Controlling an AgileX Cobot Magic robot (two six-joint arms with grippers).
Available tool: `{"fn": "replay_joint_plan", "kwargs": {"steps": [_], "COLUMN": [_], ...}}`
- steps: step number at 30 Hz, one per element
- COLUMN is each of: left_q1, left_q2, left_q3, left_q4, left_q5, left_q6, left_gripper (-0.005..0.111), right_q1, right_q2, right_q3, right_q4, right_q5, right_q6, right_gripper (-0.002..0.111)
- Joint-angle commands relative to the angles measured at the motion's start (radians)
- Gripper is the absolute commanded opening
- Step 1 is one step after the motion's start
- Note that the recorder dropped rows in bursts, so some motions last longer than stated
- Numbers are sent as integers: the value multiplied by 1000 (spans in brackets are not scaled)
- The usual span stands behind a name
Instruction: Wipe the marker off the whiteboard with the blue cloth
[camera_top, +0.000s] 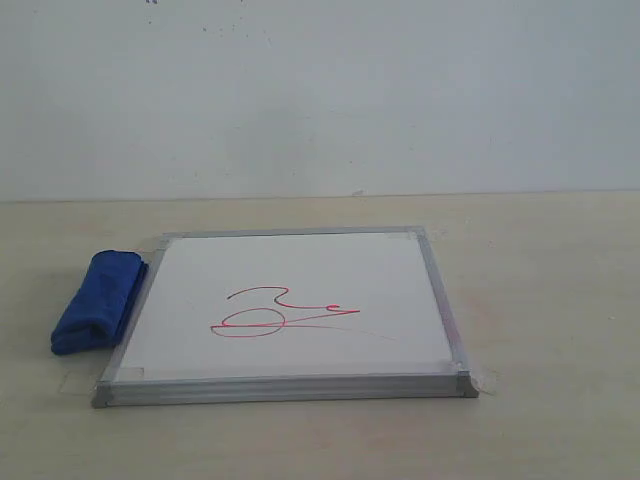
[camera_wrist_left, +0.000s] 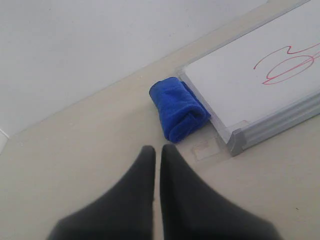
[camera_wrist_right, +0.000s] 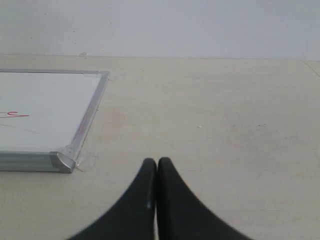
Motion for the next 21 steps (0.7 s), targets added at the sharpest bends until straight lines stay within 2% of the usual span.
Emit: {"fn": "replay_joint_plan", "kwargs": {"steps": [1, 8, 12, 17, 21], "left_q1": [-2, -2, -2, -2, -2], "left_q2": [-3, -3, -3, -3, -3], "left_q3": [3, 3, 3, 3, 3], "left_q4": [-2, 6, 110, 113, 226], "left_q5": [-3, -3, -3, -3, -3], "left_q6": [5, 13, 84, 87, 87], "left_gripper": [4, 4, 4, 4, 4], "right_q1": [-6, -6, -6, -6, -6], "right_q2": [-4, -4, -4, -4, -4], "right_q3": [0, 0, 0, 0, 0], "right_q4": [-2, -2, -2, -2, -2], "right_q5": [-4, -4, -4, -4, -4], "right_q6": [0, 0, 0, 0, 0], "right_gripper": [0, 0, 0, 0, 0]}}
